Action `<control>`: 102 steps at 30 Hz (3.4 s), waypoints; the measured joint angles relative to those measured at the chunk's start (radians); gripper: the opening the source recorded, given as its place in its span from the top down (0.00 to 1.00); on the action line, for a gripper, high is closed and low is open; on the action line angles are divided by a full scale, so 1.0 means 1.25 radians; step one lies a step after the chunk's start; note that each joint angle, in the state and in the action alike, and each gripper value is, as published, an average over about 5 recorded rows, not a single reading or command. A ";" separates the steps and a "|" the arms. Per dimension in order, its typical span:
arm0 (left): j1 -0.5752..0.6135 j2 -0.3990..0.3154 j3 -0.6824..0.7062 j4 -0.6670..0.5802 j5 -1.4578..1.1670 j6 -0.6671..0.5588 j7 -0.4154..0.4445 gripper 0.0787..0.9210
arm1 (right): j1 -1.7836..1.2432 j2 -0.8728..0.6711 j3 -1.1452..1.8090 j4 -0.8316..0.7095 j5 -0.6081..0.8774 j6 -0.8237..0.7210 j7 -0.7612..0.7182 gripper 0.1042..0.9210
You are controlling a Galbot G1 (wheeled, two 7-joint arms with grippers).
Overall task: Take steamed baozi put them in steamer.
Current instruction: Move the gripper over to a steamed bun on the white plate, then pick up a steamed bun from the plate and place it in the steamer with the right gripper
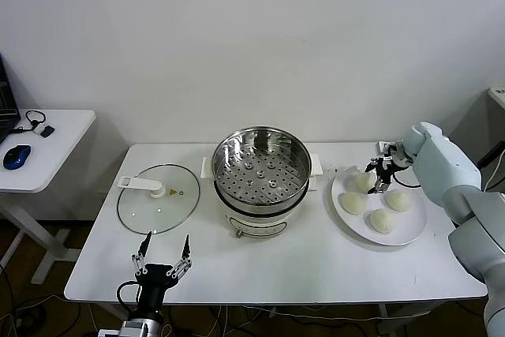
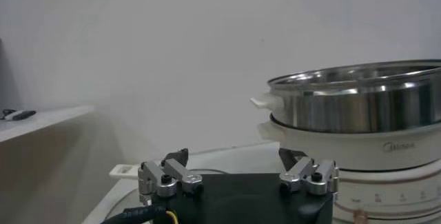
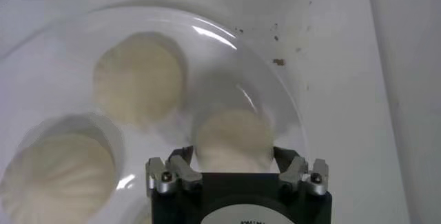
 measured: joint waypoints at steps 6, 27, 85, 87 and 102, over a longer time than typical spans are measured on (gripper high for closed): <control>0.001 -0.001 0.001 -0.002 0.000 -0.001 0.000 0.12 | 0.000 -0.001 0.006 0.003 -0.002 -0.001 -0.003 0.27; 0.009 -0.001 0.000 0.005 -0.003 -0.014 -0.012 0.12 | 0.032 -0.075 -0.098 0.140 0.112 -0.005 -0.058 0.39; 0.011 -0.004 -0.001 -0.014 -0.004 -0.014 -0.031 0.12 | 0.446 0.252 -0.748 0.421 0.290 0.285 -0.095 0.41; 0.012 -0.004 -0.002 -0.014 -0.005 -0.014 -0.031 0.12 | 0.426 0.269 -0.731 0.403 0.253 0.301 -0.090 0.41; 0.015 -0.002 -0.004 -0.012 -0.014 -0.015 -0.030 0.12 | 0.318 0.346 -0.605 0.277 0.028 0.376 -0.061 0.41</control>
